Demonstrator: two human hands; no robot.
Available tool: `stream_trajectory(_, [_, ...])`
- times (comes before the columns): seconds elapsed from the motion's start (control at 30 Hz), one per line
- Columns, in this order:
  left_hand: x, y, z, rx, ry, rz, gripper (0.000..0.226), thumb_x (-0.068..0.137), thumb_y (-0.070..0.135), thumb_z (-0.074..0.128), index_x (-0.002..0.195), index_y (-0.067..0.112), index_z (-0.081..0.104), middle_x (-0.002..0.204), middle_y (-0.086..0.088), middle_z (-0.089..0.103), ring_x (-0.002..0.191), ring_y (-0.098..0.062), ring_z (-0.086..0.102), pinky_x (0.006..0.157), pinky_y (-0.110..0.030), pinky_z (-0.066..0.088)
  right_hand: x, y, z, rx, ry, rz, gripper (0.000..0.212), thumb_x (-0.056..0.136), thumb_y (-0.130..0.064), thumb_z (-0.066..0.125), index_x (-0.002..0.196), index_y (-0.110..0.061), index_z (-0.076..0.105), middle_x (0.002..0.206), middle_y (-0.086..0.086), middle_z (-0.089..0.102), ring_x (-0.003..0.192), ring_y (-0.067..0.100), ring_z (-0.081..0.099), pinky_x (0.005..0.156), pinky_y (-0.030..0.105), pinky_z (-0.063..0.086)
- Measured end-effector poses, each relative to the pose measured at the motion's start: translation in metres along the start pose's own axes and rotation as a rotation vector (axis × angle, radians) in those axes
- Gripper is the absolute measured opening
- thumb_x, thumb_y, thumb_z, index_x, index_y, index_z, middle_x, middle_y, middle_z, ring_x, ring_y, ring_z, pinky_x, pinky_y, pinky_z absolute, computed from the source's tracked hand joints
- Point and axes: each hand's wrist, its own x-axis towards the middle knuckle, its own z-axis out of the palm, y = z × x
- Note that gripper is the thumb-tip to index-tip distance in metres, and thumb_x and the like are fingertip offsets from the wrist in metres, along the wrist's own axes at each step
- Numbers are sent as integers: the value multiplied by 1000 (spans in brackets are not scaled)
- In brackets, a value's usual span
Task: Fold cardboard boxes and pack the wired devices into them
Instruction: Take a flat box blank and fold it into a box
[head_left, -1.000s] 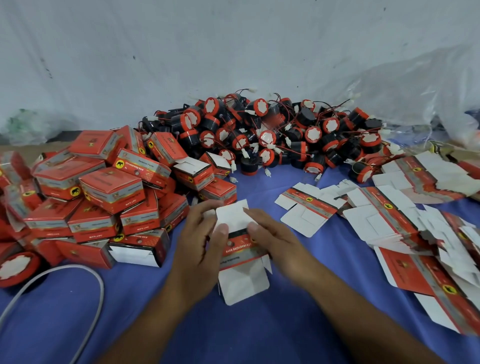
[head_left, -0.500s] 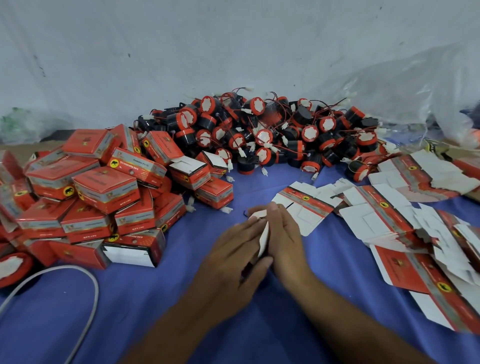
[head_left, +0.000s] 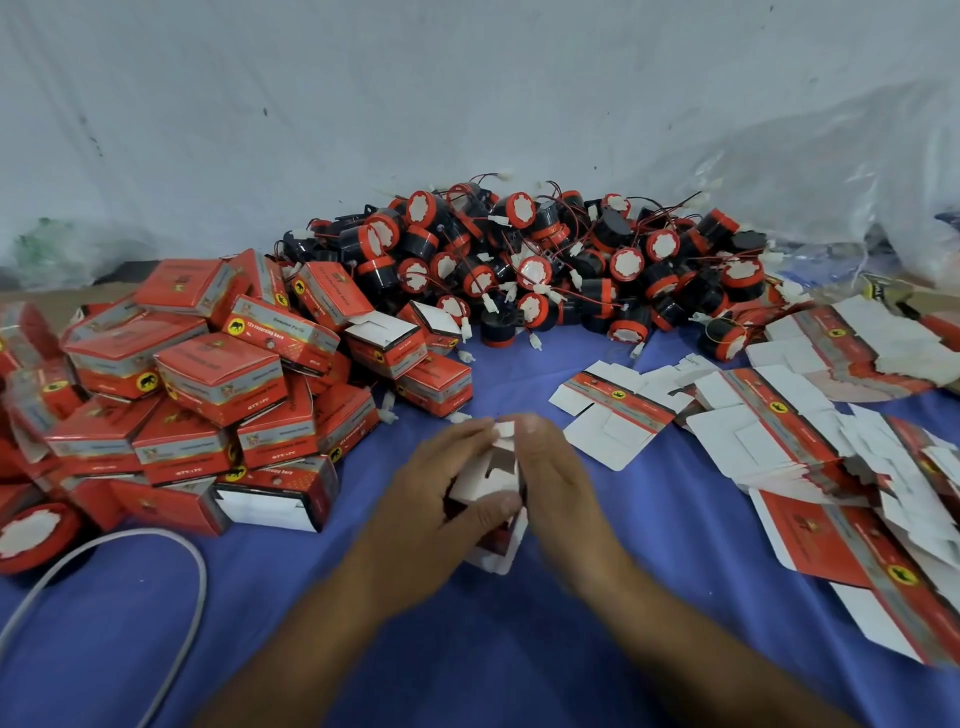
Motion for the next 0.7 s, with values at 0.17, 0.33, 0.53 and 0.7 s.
stream_trajectory(0.17, [2,-10,-9,-262,-93,-142,52,76,57,76,121,33,67,144,22,47,126,3,51,95,-23,51,4,-4,-6,214,-168,138,49,77,-60,69,102,-17,71,104,20,71,93,30,69,87,53,55])
stream_trajectory(0.33, [1,-9,-8,-207,-72,-126,52,73,56,69,118,32,58,112,15,63,101,-11,65,82,-29,56,5,-7,-5,149,-144,206,50,77,-52,78,116,-24,63,99,-2,75,89,15,72,75,32,58])
stream_trajectory(0.53, [-1,-3,5,191,295,10,64,74,55,69,120,11,63,115,-4,54,106,-21,54,87,-34,49,5,-16,-18,33,-257,290,53,75,-49,76,120,-23,66,113,7,72,100,24,72,86,40,60])
stream_trajectory(0.7, [-3,-4,11,266,340,18,73,76,49,71,132,5,59,124,-12,54,116,-27,51,93,-40,48,0,-16,-14,153,-306,251,50,86,-55,62,131,-34,64,123,-2,71,115,20,67,97,35,55])
